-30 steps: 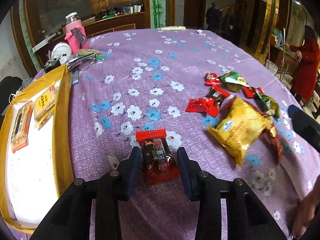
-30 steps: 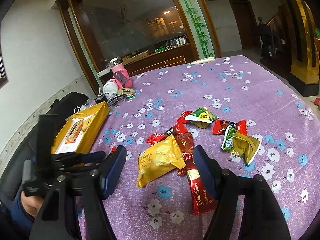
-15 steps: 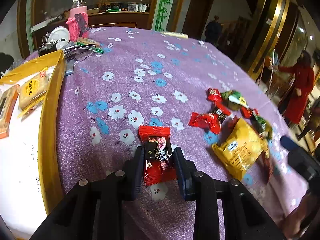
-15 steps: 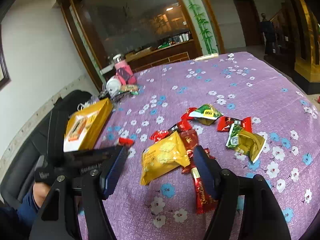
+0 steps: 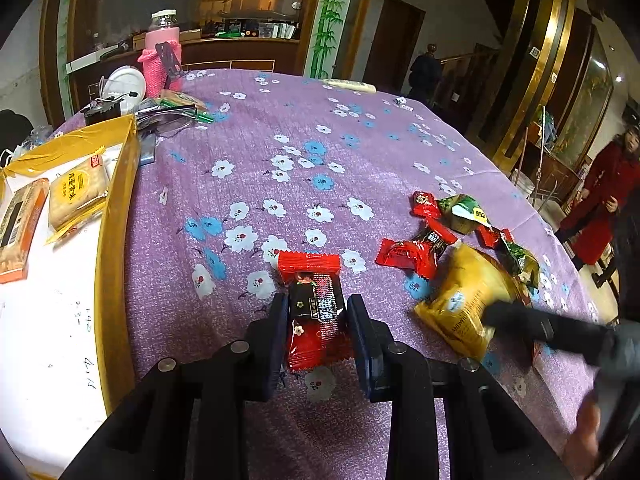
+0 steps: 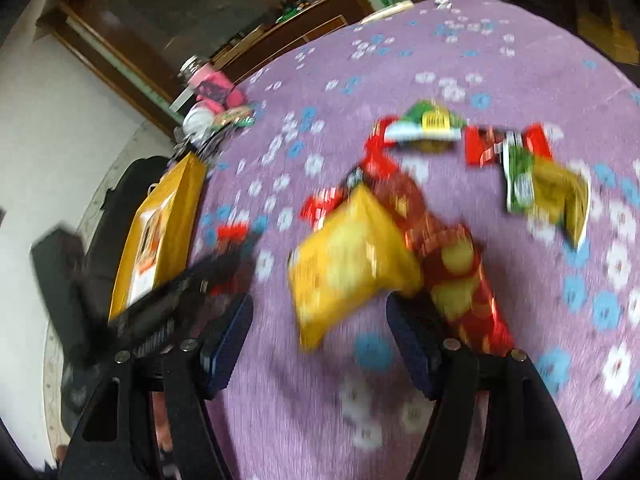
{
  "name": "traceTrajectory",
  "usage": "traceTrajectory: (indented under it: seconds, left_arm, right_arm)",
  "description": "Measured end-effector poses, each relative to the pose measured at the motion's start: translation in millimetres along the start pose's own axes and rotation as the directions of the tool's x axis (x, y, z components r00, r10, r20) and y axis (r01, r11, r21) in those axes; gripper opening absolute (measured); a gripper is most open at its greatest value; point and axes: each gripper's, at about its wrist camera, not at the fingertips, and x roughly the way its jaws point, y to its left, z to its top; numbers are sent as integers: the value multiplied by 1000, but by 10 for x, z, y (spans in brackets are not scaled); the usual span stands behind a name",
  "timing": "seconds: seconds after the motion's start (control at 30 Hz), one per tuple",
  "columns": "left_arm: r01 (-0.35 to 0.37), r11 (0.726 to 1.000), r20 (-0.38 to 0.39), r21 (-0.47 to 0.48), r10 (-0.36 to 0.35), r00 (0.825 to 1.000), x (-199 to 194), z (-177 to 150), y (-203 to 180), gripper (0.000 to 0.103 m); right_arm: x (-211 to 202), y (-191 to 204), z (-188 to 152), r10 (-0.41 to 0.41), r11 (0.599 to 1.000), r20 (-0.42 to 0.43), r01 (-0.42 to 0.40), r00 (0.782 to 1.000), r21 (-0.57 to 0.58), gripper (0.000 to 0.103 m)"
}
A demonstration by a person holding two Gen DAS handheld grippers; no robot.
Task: Organize snacks
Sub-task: 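Grasp yellow sandwich-cracker pack with right tool while left tool holds candy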
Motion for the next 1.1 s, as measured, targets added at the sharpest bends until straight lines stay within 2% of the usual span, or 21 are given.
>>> traceTrajectory:
  seconds: [0.13,0.2,0.3,0.47,0.5,0.53,0.6,0.83,0.97,1.1]
  left_arm:
    - [-4,1000,7,-4,4,1000,-12,-2,15,30]
    - [-7,1000,10,-5,7,1000,-15,-6,18,30]
    - [-5,1000,12,-3,5,1000,-16,-2,13,30]
    - [-6,1000,20,11,6,1000,-30,-5,-16,30]
    - [-6,1000,22,10,6,1000,-33,-5,-13,30]
    - [-8,1000,22,8,8,1000,-31,-4,-9,30]
    - [-10,1000,19,4,10,1000,-24,-2,0,30]
    - [-15,1000,18,7,15,1000,-14,-10,-12,30]
    - [-17,1000,17,7,17,1000,-14,-11,-10,30]
    - [-13,1000,21,7,13,1000,-21,-13,-13,30]
  right_arm:
    - [194,91,250,-108,992,3,108,994,-71,69]
    - [288,127,254,-185,975,-10,182,983,-126,69]
    - [246,169,141,-156,975,-20,151,988,-165,69]
    - [244,326,12,-247,931,38,248,968,-267,68]
    - [251,334,-3,-247,929,43,249,968,-273,63]
    - [256,335,-5,-247,930,42,249,968,-272,54]
    - [247,330,-3,-248,930,48,252,968,-266,48]
    - [274,327,1,-246,936,43,248,968,-250,51]
    - [341,377,8,-281,919,63,288,958,-268,52]
    - [307,366,-12,-271,921,91,286,958,-265,47]
